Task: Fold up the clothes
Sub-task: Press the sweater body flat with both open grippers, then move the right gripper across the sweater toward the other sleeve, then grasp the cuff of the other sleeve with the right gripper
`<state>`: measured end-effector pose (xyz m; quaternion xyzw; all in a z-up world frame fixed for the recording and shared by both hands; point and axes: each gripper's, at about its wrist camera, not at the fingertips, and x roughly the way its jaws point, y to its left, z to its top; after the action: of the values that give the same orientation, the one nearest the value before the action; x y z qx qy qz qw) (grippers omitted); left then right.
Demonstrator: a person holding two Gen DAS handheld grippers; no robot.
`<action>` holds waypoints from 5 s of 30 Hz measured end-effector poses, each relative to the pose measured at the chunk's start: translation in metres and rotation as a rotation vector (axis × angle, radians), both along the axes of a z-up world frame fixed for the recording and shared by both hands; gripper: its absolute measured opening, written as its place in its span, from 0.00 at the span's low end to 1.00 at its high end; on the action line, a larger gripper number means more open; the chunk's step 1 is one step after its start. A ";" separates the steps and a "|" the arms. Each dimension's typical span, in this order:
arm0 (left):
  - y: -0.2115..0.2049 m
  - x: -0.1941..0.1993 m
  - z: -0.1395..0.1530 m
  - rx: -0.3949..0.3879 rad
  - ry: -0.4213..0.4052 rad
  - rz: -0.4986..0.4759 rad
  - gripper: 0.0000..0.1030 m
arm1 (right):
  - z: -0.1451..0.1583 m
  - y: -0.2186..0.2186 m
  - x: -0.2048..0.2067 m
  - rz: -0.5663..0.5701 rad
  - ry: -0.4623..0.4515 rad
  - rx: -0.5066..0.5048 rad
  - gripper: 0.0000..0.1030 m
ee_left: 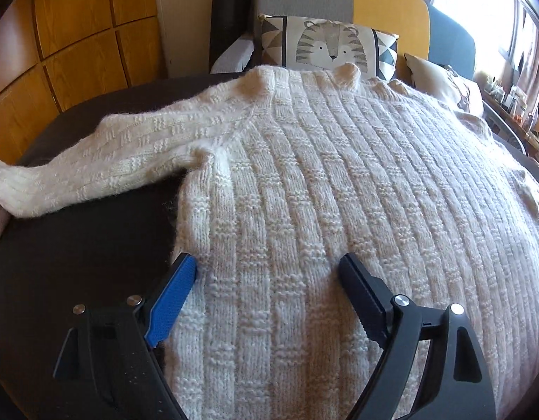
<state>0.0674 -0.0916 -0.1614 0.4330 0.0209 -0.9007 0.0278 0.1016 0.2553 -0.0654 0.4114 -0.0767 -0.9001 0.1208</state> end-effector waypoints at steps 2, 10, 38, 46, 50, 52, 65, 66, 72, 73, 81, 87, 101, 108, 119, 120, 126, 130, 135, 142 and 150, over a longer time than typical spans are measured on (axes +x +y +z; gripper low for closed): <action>0.000 0.000 0.000 -0.003 -0.002 -0.001 0.84 | -0.007 -0.019 0.011 0.059 0.017 0.078 0.26; 0.003 0.000 0.001 -0.023 -0.014 0.002 0.84 | -0.036 -0.027 0.025 0.059 0.015 0.240 0.24; 0.012 0.037 0.003 -0.043 -0.015 0.060 0.85 | -0.039 -0.078 0.061 0.185 0.096 0.138 0.27; 0.015 0.031 0.010 -0.067 -0.068 0.026 0.85 | -0.037 -0.072 0.057 0.206 0.060 0.086 0.29; 0.024 0.006 0.027 -0.093 -0.023 0.014 0.85 | -0.023 -0.067 0.048 0.232 0.029 0.103 0.29; 0.031 -0.009 0.028 -0.126 -0.001 0.001 0.85 | -0.010 -0.059 0.040 0.197 0.070 0.103 0.29; 0.021 -0.036 -0.002 -0.075 0.028 0.040 0.96 | 0.006 -0.059 -0.141 0.100 0.035 0.167 0.18; 0.023 -0.035 -0.003 -0.085 0.038 0.041 0.96 | 0.004 -0.064 -0.158 0.097 0.029 0.157 0.17; 0.025 -0.034 -0.007 -0.108 0.079 0.047 0.97 | -0.016 -0.101 -0.235 0.124 0.020 0.176 0.16; 0.024 -0.034 -0.007 -0.101 0.082 0.048 0.97 | -0.019 -0.106 -0.243 0.132 0.024 0.193 0.16; 0.022 -0.033 -0.007 -0.093 0.103 0.054 0.97 | -0.050 -0.115 -0.283 0.095 0.015 0.370 0.13; 0.021 -0.031 -0.006 -0.089 0.108 0.057 0.97 | -0.036 -0.123 -0.276 0.107 0.031 0.323 0.17; 0.018 -0.030 -0.005 -0.089 0.123 0.071 0.97 | -0.053 -0.236 -0.295 0.326 0.020 0.255 0.14; 0.015 -0.026 -0.006 -0.085 0.129 0.077 0.97 | -0.052 -0.224 -0.313 0.272 -0.008 0.130 0.17; 0.019 -0.027 -0.005 -0.101 0.131 0.078 0.97 | -0.015 -0.131 -0.245 0.128 0.085 0.269 0.25; 0.020 -0.027 -0.005 -0.104 0.131 0.078 0.97 | -0.020 -0.118 -0.248 0.083 0.063 0.283 0.25; 0.019 -0.028 -0.006 -0.107 0.135 0.079 0.97 | -0.045 -0.072 -0.271 -0.034 -0.006 0.214 0.29; 0.019 -0.027 -0.006 -0.105 0.136 0.080 0.97 | -0.044 -0.078 -0.275 -0.021 0.004 0.241 0.30; 0.019 -0.027 -0.006 -0.106 0.135 0.080 0.97 | -0.010 -0.044 -0.234 -0.045 0.079 0.139 0.30; 0.021 -0.027 -0.005 -0.115 0.132 0.078 0.97 | -0.004 0.055 -0.181 -0.212 -0.025 0.205 0.30; 0.022 -0.027 -0.005 -0.118 0.131 0.077 0.97 | -0.041 0.132 -0.168 -0.326 -0.060 0.235 0.30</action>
<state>0.0408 -0.0698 -0.1665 0.3695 -0.0137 -0.9251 0.0863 -0.0667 0.3871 -0.1064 0.4315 -0.0401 -0.8979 -0.0778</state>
